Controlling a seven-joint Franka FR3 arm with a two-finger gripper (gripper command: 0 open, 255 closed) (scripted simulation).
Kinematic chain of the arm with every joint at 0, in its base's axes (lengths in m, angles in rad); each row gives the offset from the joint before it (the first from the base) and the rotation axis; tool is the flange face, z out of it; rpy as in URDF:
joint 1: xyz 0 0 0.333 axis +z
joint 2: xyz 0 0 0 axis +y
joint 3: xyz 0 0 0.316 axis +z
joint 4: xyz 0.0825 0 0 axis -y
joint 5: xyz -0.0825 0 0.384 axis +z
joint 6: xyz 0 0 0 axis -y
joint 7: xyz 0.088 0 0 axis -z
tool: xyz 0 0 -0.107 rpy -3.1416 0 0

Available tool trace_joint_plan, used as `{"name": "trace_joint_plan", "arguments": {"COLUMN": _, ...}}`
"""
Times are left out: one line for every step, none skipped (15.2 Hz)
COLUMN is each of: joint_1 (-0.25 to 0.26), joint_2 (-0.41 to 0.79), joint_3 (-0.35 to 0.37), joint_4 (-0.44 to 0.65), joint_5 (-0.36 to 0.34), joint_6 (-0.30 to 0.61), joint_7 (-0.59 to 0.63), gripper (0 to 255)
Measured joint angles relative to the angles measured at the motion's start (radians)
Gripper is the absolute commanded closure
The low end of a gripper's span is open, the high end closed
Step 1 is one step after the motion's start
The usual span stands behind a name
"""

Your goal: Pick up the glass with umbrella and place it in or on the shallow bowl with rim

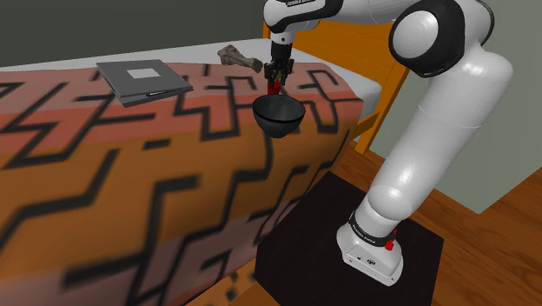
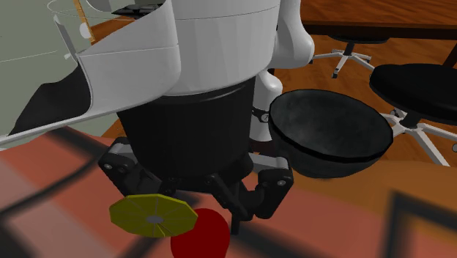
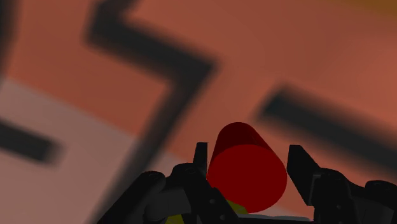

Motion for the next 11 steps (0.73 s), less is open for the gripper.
{"name": "trace_joint_plan", "arguments": {"joint_1": 0.0, "joint_2": 0.0, "joint_3": 0.0, "joint_4": 0.0, "joint_5": 0.0, "joint_6": 0.0, "joint_7": 0.0, "gripper": 255}}
{"name": "trace_joint_plan", "arguments": {"joint_1": 0.0, "joint_2": 0.0, "joint_3": 0.0, "joint_4": 0.0, "joint_5": 0.0, "joint_6": 0.0, "joint_7": 0.0, "gripper": 255}}
{"name": "trace_joint_plan", "arguments": {"joint_1": 0.0, "joint_2": 0.0, "joint_3": 0.0, "joint_4": 0.0, "joint_5": 0.0, "joint_6": 0.0, "joint_7": 0.0, "gripper": 255}}
{"name": "trace_joint_plan", "arguments": {"joint_1": 0.0, "joint_2": 0.0, "joint_3": 0.0, "joint_4": 0.0, "joint_5": 0.0, "joint_6": 0.0, "joint_7": 0.0, "gripper": 255}}
{"name": "trace_joint_plan", "arguments": {"joint_1": 0.0, "joint_2": 0.0, "joint_3": 0.0, "joint_4": 0.0, "joint_5": 0.0, "joint_6": 0.0, "joint_7": 0.0, "gripper": 255}}
{"name": "trace_joint_plan", "arguments": {"joint_1": 0.0, "joint_2": 0.0, "joint_3": 0.0, "joint_4": 0.0, "joint_5": 0.0, "joint_6": 0.0, "joint_7": 0.0, "gripper": 255}}
{"name": "trace_joint_plan", "arguments": {"joint_1": 0.0, "joint_2": 0.0, "joint_3": 0.0, "joint_4": 0.0, "joint_5": 0.0, "joint_6": 0.0, "joint_7": 0.0, "gripper": 255}}
{"name": "trace_joint_plan", "arguments": {"joint_1": 0.0, "joint_2": 0.0, "joint_3": 0.0, "joint_4": 0.0, "joint_5": 0.0, "joint_6": 0.0, "joint_7": 0.0, "gripper": 255}}
{"name": "trace_joint_plan", "arguments": {"joint_1": 0.0, "joint_2": 0.0, "joint_3": 0.0, "joint_4": 0.0, "joint_5": 0.0, "joint_6": 0.0, "joint_7": 0.0, "gripper": 255}}
{"name": "trace_joint_plan", "arguments": {"joint_1": 0.0, "joint_2": 0.0, "joint_3": 0.0, "joint_4": 0.006, "joint_5": 0.0, "joint_6": -0.006, "joint_7": 0.0, "gripper": 255}}
{"name": "trace_joint_plan", "arguments": {"joint_1": 0.0, "joint_2": -0.001, "joint_3": 0.0, "joint_4": 0.015, "joint_5": 0.0, "joint_6": -0.016, "joint_7": 0.001, "gripper": 255}}
